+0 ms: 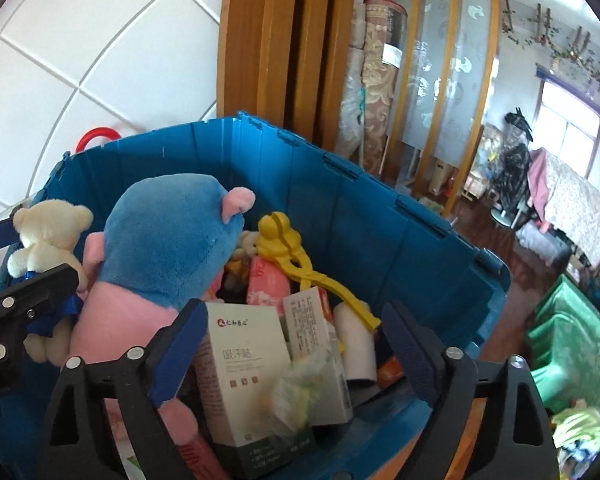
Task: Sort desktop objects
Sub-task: 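Carry the cream bear and snack bag into the blue bin and release both, then move both tools back over the bed toward the remaining toys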
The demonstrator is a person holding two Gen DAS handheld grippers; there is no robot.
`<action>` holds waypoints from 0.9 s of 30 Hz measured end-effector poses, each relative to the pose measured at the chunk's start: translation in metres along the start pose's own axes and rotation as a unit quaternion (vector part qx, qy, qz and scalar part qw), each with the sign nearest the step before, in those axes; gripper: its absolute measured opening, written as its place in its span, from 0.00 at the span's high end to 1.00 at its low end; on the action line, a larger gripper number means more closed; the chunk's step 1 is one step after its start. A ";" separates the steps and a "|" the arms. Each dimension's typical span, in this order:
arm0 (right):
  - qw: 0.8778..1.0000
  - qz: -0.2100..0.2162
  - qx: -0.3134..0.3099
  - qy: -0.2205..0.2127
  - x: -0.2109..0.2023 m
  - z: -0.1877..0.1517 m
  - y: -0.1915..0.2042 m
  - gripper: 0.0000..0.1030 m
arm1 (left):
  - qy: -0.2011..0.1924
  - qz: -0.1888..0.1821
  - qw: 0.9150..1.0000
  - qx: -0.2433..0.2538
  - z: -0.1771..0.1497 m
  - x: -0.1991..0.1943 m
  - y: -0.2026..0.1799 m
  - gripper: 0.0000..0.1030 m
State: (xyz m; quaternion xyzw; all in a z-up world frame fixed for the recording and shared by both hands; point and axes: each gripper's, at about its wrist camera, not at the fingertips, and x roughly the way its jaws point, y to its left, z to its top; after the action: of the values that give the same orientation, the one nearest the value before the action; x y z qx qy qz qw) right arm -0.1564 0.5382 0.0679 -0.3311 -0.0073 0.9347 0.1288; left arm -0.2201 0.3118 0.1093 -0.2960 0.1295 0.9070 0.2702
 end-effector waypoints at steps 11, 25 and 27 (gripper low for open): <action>0.999 0.007 -0.013 -0.050 -0.063 0.007 0.027 0.00 | -0.044 0.015 0.998 -0.050 -0.029 -0.063 0.039 0.21; 0.972 0.202 -0.104 -0.063 -0.115 -0.022 0.200 0.00 | 0.033 0.154 0.971 -0.181 -0.176 -0.120 0.192 0.21; 0.968 0.218 -0.116 -0.054 -0.113 -0.031 0.224 0.00 | 0.046 0.171 0.965 -0.193 -0.195 -0.124 0.208 0.21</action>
State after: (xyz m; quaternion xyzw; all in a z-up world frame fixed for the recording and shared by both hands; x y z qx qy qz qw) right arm -0.1055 0.2918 0.0919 -0.2860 -0.0505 0.9496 -0.1177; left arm -0.1625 0.0127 0.0462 -0.3575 0.0128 0.9329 0.0425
